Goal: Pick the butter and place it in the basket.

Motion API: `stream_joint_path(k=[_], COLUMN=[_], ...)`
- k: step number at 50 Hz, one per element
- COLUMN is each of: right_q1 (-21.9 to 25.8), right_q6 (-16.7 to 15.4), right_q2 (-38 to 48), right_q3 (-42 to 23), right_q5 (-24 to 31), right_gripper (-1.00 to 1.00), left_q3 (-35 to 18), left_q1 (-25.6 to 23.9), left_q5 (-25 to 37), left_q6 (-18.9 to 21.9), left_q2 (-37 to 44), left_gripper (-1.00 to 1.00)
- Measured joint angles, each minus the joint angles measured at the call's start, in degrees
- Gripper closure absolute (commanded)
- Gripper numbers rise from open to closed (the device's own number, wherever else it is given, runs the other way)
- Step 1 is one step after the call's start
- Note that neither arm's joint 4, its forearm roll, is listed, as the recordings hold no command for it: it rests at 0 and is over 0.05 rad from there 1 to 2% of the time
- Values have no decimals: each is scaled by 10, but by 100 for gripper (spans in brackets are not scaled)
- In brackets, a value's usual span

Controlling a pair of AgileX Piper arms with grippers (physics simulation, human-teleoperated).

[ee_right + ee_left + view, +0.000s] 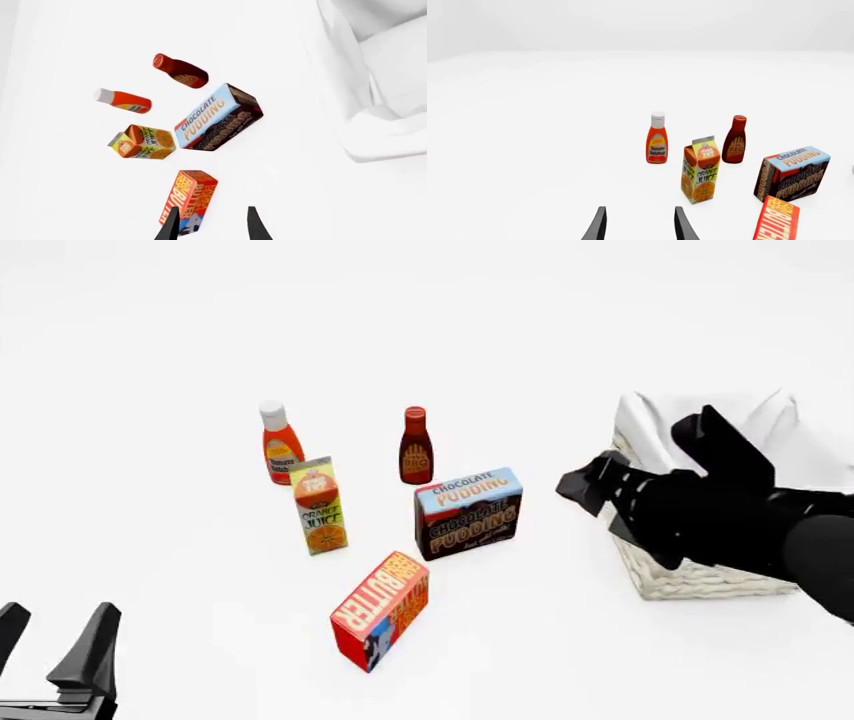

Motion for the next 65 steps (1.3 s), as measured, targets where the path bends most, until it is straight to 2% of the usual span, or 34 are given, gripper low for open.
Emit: stream_joint_path(k=[26, 50, 65], right_q1=[36, 43, 60], right_q6=[54, 123, 142], right_q2=[89, 148, 184], right_q3=[-63, -74, -97], right_q5=[-26, -61, -63], right_gripper=[-100, -100, -100], left_q3=[0, 0, 0], left_q1=[0, 0, 0], left_q5=[0, 0, 0], left_q6=[0, 0, 0], left_q2=[0, 0, 0], left_gripper=[-100, -100, -100])
